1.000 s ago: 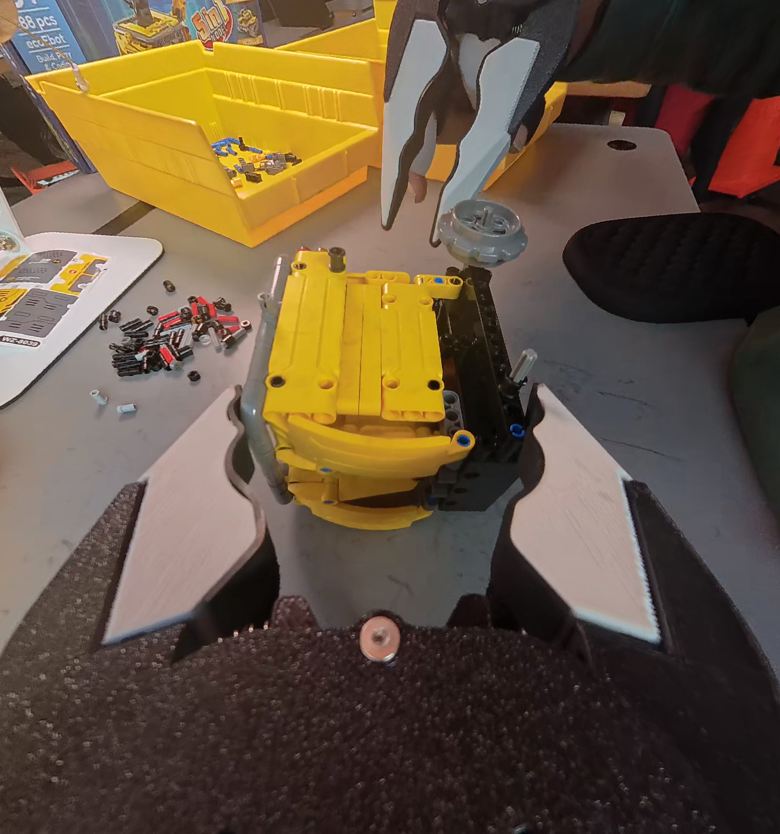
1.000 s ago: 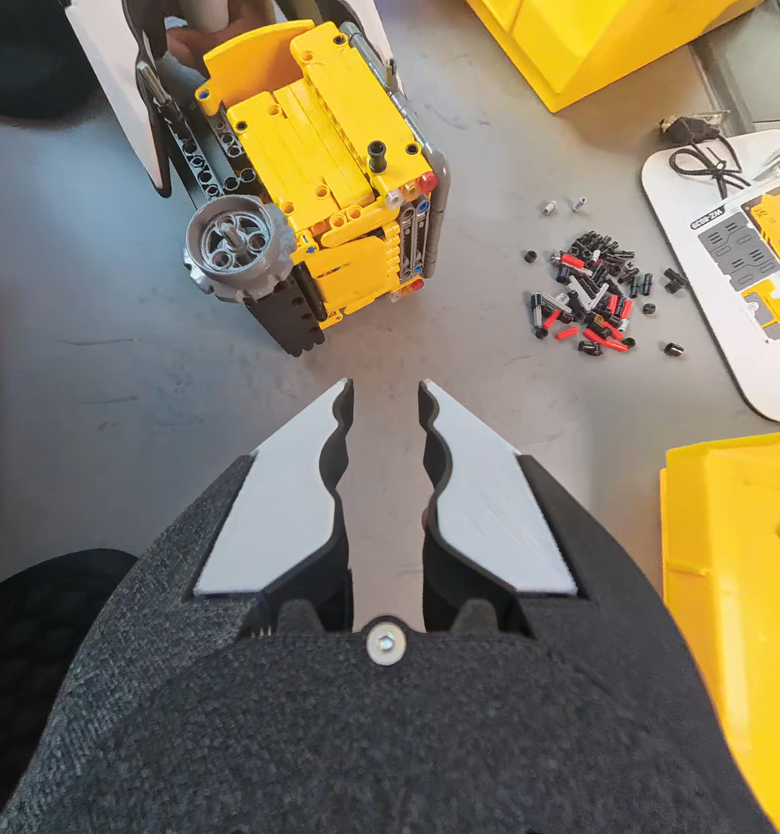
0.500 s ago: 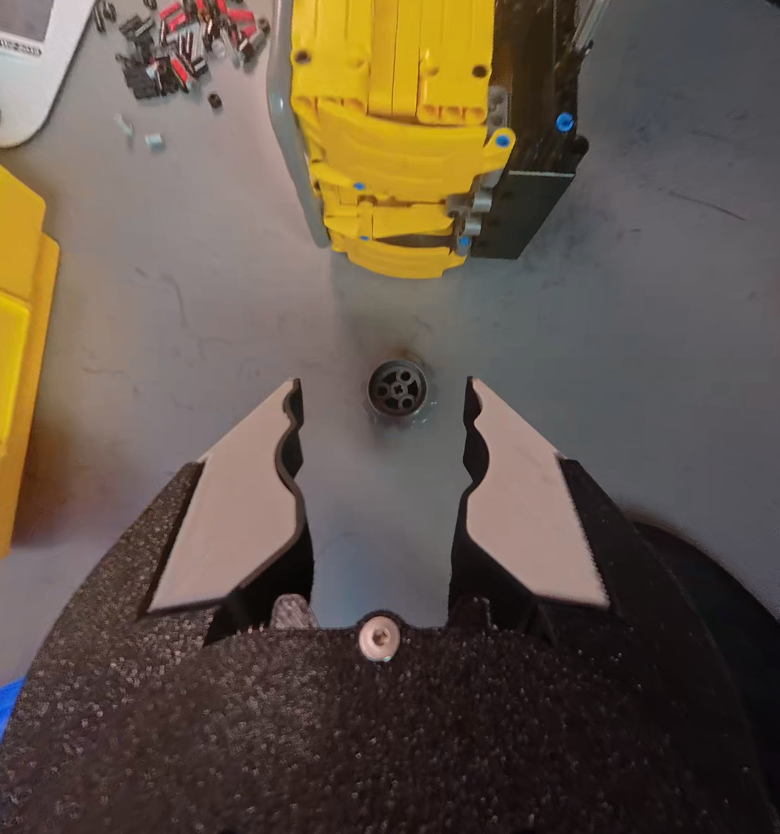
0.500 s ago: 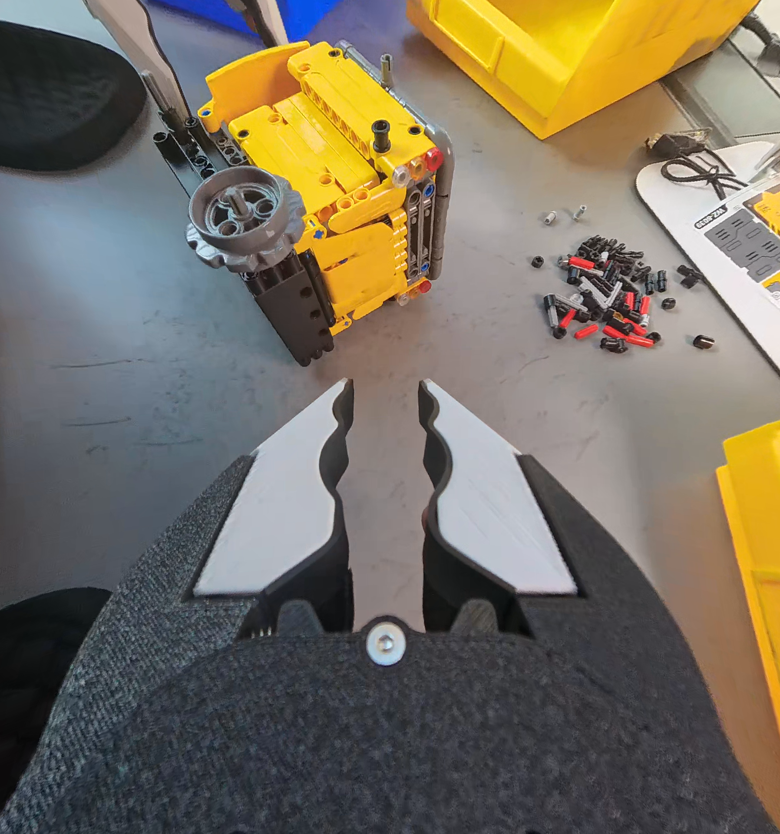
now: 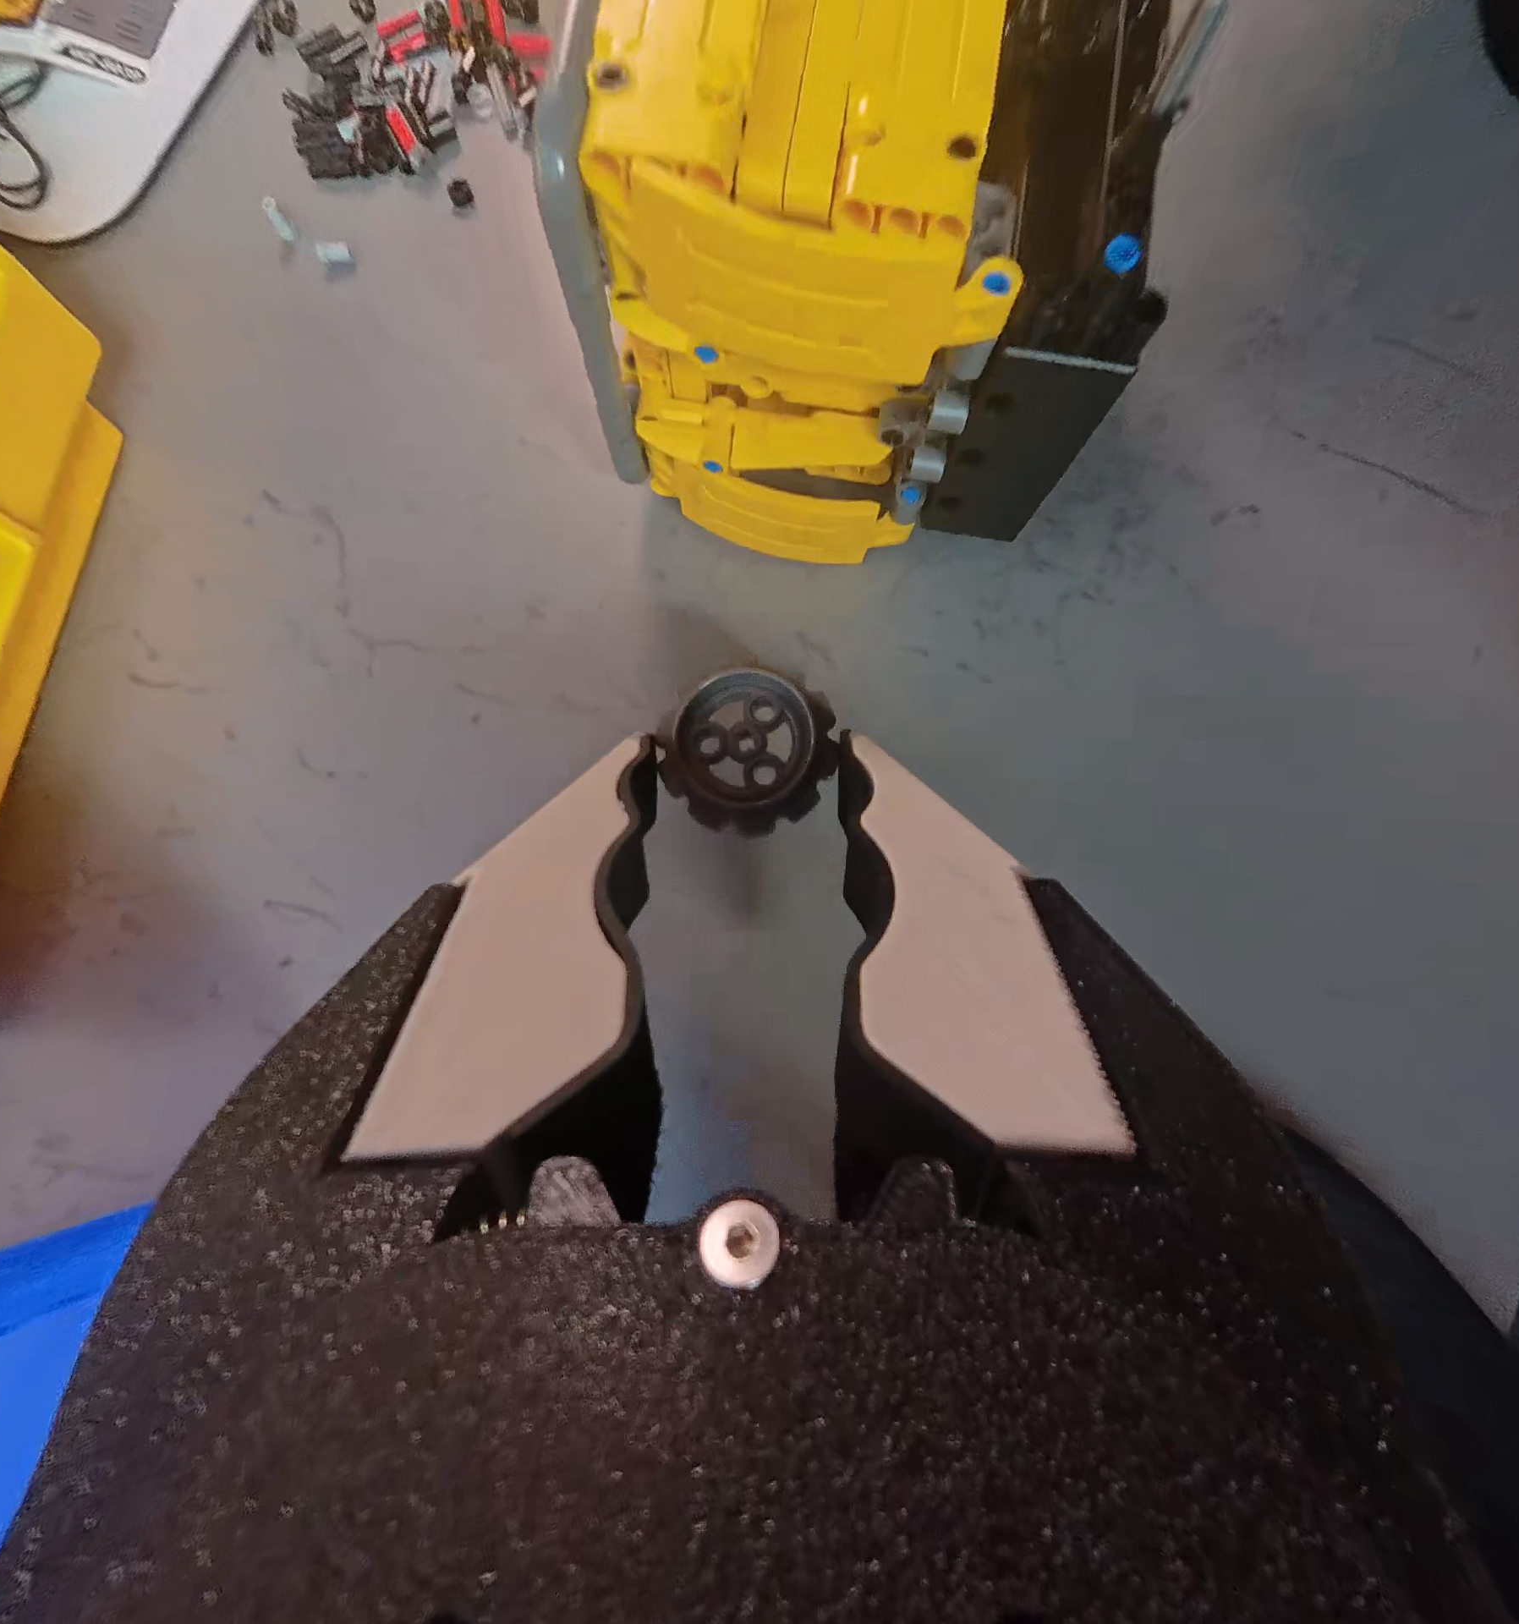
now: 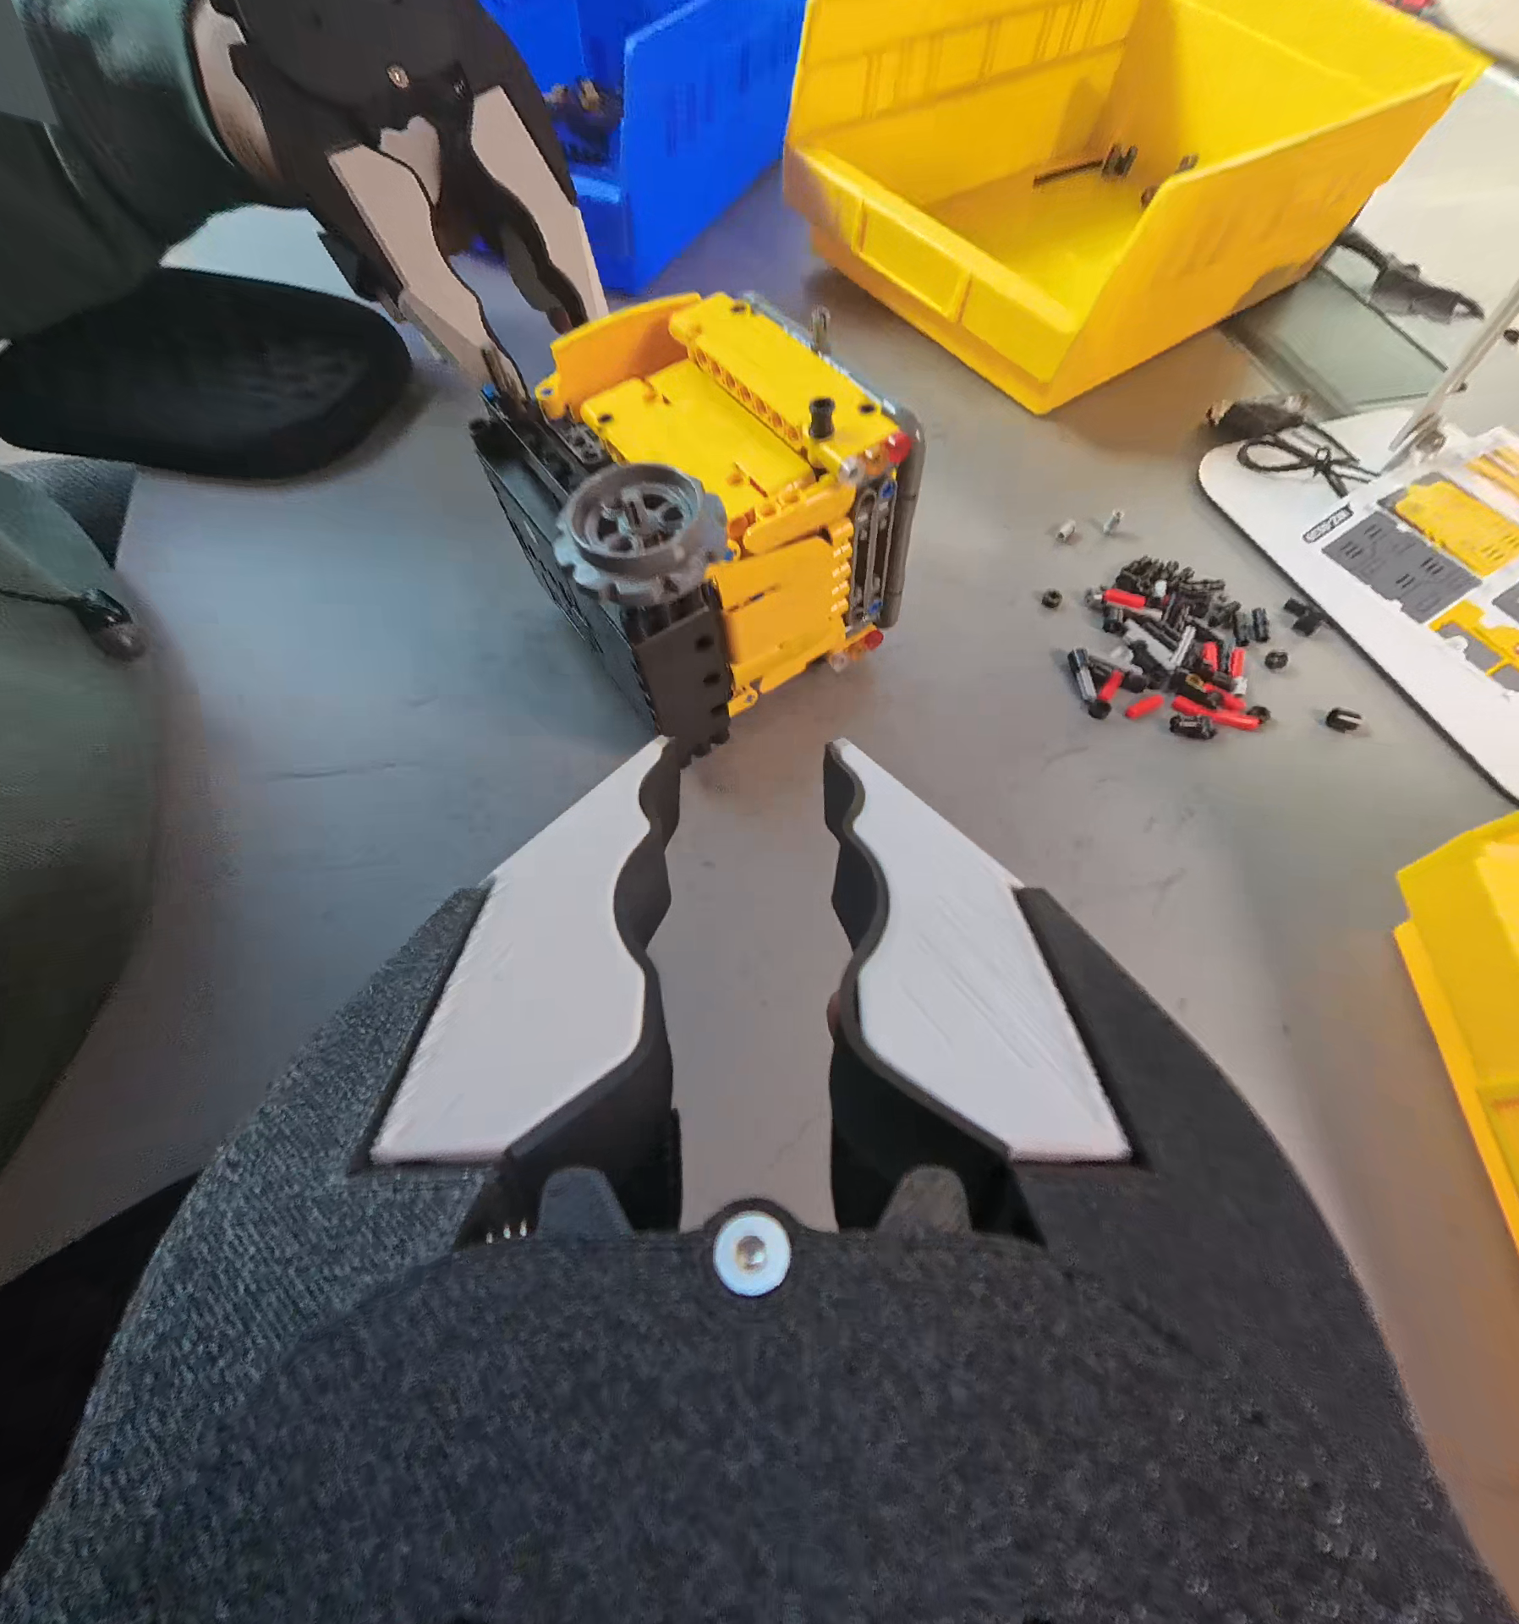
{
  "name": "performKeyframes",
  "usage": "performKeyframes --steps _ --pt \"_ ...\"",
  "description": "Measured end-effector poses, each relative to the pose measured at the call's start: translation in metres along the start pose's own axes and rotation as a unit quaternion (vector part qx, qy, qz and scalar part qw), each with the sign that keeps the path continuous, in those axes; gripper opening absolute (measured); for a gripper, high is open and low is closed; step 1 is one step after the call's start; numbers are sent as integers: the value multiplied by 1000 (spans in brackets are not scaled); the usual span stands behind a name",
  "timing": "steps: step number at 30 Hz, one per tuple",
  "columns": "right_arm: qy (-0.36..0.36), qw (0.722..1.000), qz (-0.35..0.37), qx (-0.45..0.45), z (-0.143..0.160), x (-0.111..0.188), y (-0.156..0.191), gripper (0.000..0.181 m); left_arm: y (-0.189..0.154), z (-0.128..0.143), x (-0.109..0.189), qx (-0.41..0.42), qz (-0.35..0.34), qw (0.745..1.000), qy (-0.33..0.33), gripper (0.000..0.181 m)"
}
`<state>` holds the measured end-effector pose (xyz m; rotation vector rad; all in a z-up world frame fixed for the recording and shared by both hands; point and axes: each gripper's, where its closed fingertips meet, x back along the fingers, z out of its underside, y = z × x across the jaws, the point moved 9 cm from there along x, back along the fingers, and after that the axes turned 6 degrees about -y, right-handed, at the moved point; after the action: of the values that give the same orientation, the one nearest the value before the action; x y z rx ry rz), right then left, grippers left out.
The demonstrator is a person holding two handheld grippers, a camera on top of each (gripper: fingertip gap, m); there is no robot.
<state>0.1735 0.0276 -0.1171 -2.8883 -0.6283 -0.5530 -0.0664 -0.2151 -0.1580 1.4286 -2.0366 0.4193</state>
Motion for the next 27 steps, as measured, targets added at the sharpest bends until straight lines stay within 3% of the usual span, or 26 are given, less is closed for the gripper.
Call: performKeyframes --steps 5,10,14,19,22,27 --pt "-25 997 -11 68 -47 0 27 44 -22 -42 31 -30 15 993 -111 40" --pt "-24 991 -61 114 -85 -32 62 37 -51 -84 28 -115 -1 981 -154 40" --pt "-27 997 -50 42 -90 -55 65 34 -69 -94 14 -154 -29 973 -168 40" --pt "-35 993 -82 -72 -80 -62 69 30 -86 -96 11 -194 -52 963 -182 40" --pt "-37 987 -97 -122 -75 -62 69 19 -94 -98 14 -216 -57 956 -192 40" --pt "-56 951 -195 -231 -69 -56 65 15 -99 -96 22 -215 -23 947 -239 47"
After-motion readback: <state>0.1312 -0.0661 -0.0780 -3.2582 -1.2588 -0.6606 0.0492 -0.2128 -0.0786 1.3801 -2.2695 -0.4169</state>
